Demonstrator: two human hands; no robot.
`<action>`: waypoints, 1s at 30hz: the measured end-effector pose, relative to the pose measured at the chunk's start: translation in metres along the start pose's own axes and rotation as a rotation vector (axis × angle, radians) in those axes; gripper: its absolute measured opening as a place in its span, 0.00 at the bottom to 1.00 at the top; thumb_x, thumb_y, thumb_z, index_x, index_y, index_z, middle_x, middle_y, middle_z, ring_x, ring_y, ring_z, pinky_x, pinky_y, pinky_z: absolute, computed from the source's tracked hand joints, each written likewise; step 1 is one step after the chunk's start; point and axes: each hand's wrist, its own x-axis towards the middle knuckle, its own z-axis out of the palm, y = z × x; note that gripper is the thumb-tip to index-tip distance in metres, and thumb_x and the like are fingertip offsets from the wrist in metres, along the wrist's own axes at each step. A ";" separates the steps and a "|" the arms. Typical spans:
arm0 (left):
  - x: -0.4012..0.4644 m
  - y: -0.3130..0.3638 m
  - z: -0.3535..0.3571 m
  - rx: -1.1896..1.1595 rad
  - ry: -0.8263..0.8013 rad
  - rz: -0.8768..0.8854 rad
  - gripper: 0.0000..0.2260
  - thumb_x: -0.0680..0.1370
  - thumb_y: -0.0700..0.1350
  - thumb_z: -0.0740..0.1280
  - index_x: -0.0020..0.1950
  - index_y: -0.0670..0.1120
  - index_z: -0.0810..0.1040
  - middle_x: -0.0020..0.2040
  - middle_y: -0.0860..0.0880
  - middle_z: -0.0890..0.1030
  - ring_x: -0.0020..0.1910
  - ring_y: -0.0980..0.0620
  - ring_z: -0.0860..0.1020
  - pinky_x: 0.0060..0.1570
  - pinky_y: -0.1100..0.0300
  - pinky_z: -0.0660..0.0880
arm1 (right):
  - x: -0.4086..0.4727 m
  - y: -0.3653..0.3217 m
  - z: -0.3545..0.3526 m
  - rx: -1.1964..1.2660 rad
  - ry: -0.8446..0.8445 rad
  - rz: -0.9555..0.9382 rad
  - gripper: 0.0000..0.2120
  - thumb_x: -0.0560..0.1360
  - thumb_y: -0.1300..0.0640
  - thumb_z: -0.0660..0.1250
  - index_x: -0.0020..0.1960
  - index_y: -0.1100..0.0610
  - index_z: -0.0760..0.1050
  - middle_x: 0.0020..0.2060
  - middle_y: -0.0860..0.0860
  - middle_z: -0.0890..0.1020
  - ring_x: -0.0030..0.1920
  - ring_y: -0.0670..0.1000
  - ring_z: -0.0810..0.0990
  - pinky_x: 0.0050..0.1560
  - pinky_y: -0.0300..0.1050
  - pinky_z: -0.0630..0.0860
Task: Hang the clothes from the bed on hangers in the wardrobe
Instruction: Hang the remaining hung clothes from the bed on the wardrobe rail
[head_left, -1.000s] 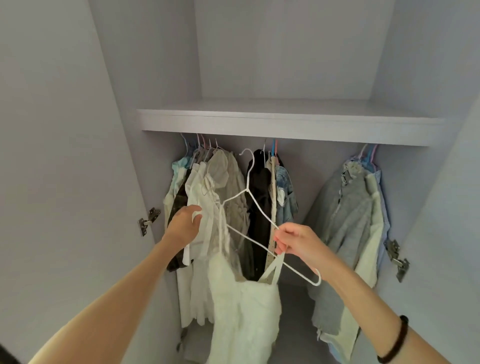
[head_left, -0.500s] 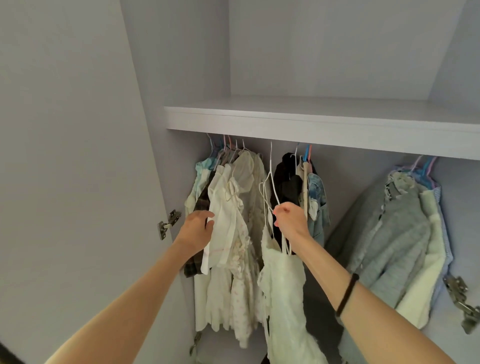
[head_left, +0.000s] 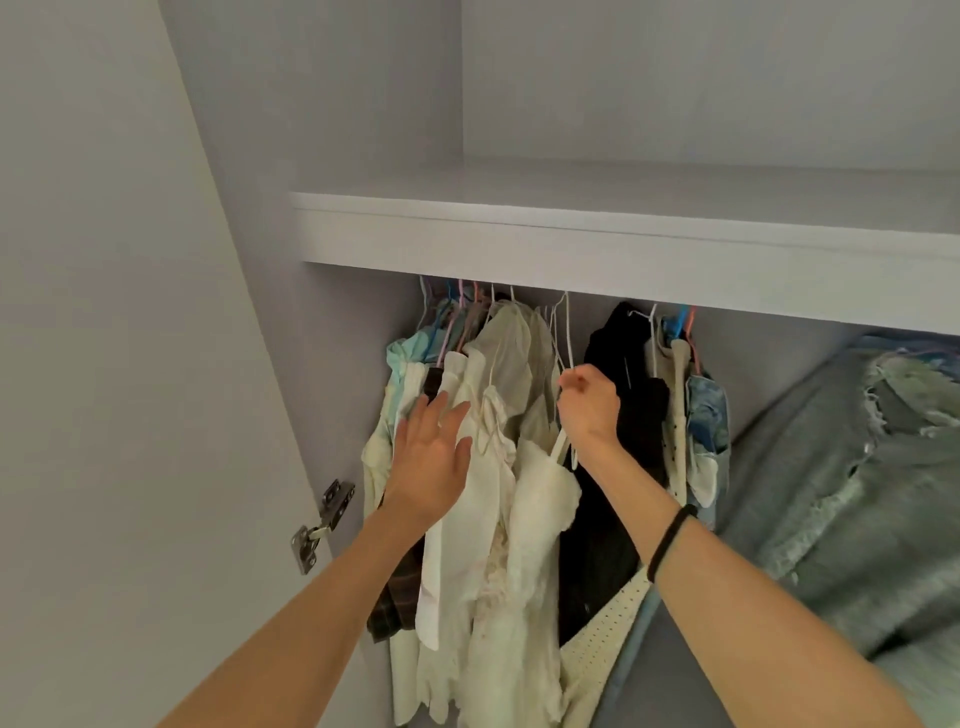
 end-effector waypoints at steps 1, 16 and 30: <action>0.005 -0.004 0.004 -0.014 -0.002 0.025 0.21 0.81 0.50 0.54 0.73 0.47 0.62 0.75 0.44 0.59 0.75 0.43 0.52 0.71 0.42 0.52 | 0.006 0.003 0.009 -0.012 0.009 0.009 0.11 0.77 0.66 0.55 0.51 0.65 0.77 0.51 0.56 0.80 0.54 0.55 0.77 0.54 0.44 0.71; 0.023 -0.034 0.036 -0.102 0.056 0.204 0.20 0.79 0.55 0.54 0.69 0.51 0.67 0.73 0.42 0.63 0.72 0.42 0.58 0.69 0.42 0.57 | 0.025 0.011 0.093 -0.273 -0.047 -0.142 0.20 0.80 0.62 0.54 0.72 0.57 0.64 0.52 0.61 0.81 0.52 0.59 0.79 0.52 0.48 0.75; -0.060 -0.026 0.063 -0.094 0.072 0.144 0.21 0.79 0.47 0.55 0.72 0.51 0.62 0.74 0.41 0.60 0.74 0.42 0.52 0.70 0.39 0.52 | -0.051 0.087 0.041 -0.019 -0.354 -0.043 0.22 0.82 0.49 0.49 0.75 0.49 0.54 0.73 0.45 0.59 0.73 0.44 0.55 0.73 0.41 0.51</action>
